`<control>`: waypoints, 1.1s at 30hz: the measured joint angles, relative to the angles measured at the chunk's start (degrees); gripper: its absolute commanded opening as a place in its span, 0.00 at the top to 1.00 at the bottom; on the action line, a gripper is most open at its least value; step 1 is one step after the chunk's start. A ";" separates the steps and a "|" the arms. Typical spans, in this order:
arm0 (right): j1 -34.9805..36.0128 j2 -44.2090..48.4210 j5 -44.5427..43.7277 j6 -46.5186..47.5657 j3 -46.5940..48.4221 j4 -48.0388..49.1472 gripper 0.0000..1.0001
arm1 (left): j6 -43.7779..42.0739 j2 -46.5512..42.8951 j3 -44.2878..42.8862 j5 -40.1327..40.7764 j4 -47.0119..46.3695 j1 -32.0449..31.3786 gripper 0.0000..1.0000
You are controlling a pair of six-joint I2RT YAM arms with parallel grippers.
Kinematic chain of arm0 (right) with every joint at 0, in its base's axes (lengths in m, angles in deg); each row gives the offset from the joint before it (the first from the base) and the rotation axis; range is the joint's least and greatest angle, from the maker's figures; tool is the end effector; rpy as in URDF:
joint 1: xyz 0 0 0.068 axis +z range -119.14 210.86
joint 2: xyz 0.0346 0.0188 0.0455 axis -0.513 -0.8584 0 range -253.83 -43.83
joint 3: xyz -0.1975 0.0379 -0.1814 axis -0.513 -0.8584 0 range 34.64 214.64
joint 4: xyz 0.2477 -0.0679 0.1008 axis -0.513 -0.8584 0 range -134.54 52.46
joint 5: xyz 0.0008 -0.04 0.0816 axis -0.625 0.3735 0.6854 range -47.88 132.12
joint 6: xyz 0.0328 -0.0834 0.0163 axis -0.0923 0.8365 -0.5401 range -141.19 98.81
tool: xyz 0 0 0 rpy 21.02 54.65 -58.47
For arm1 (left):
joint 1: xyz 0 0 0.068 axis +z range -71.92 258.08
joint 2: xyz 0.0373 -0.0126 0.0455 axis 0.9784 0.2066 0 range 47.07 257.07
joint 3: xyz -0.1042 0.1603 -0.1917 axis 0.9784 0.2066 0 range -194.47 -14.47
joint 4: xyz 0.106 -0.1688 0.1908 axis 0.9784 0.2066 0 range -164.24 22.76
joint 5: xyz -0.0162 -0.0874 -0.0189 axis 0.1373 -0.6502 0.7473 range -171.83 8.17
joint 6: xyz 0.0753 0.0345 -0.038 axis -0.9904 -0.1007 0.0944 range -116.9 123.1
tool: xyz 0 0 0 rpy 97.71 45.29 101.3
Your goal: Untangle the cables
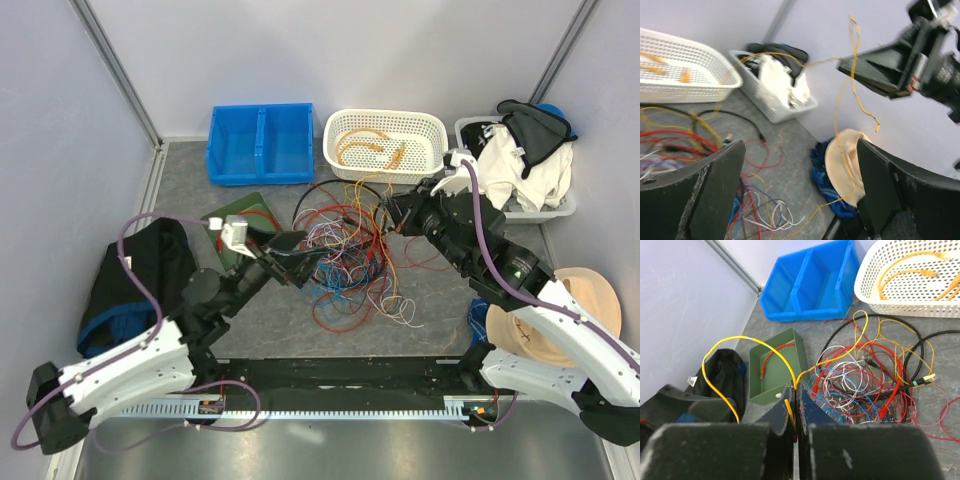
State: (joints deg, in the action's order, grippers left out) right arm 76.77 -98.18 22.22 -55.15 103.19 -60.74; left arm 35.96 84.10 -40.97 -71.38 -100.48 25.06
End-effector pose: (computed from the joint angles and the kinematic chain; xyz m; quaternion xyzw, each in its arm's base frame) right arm 0.1967 0.1630 0.4248 0.0336 0.7566 0.3099 0.5748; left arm 0.1480 -0.1720 0.3243 0.0337 0.6048 -0.5005 0.6186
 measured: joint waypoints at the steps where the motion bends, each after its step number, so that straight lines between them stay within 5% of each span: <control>1: 0.00 -0.07 0.59 -0.24 0.00 -0.24 1.00 | -0.63 2.78 0.22 -2.75 -3.48 0.00 0.00; 5: 0.00 -0.09 2.51 -0.96 0.00 -0.50 1.00 | -1.25 14.08 2.36 -12.35 -19.15 -0.11 0.00; 11: 0.00 -0.07 4.52 -1.88 0.00 -0.50 1.00 | -1.14 28.89 2.32 -18.67 -30.97 -1.75 0.02; 22: 0.00 0.20 4.81 -2.16 -0.07 -0.50 1.00 | 0.92 43.15 -9.03 -22.67 -41.62 -3.63 0.32; 25: 0.00 0.17 4.76 -2.21 -0.37 -0.46 1.00 | 1.51 45.55 -11.72 -22.99 -41.92 -3.65 0.67; 26: 0.00 0.17 4.76 -2.25 -0.59 -0.44 1.00 | 1.84 46.36 -12.41 -23.06 -42.05 -3.63 0.98; 28: 0.00 0.13 4.76 -2.27 -0.74 -0.50 0.99 | 2.34 47.82 -13.68 -23.21 -41.94 -3.65 0.98; 29: 0.00 0.11 4.72 -2.25 -0.76 -0.48 0.89 | 2.27 48.15 -14.08 -23.21 -41.51 -3.61 0.98; 30: 0.00 0.13 4.59 -2.19 -0.76 -0.52 0.63 | 2.25 48.19 -14.29 -23.15 -40.57 -3.61 0.98; 33: 0.07 0.59 3.19 -1.14 -0.81 -1.18 0.36 | 1.95 46.47 -16.31 -22.12 -32.37 -3.58 0.98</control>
State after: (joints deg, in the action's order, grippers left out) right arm 76.84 -97.59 25.41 -56.28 102.38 -61.92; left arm 37.90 130.57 -57.28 -93.49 -132.85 21.48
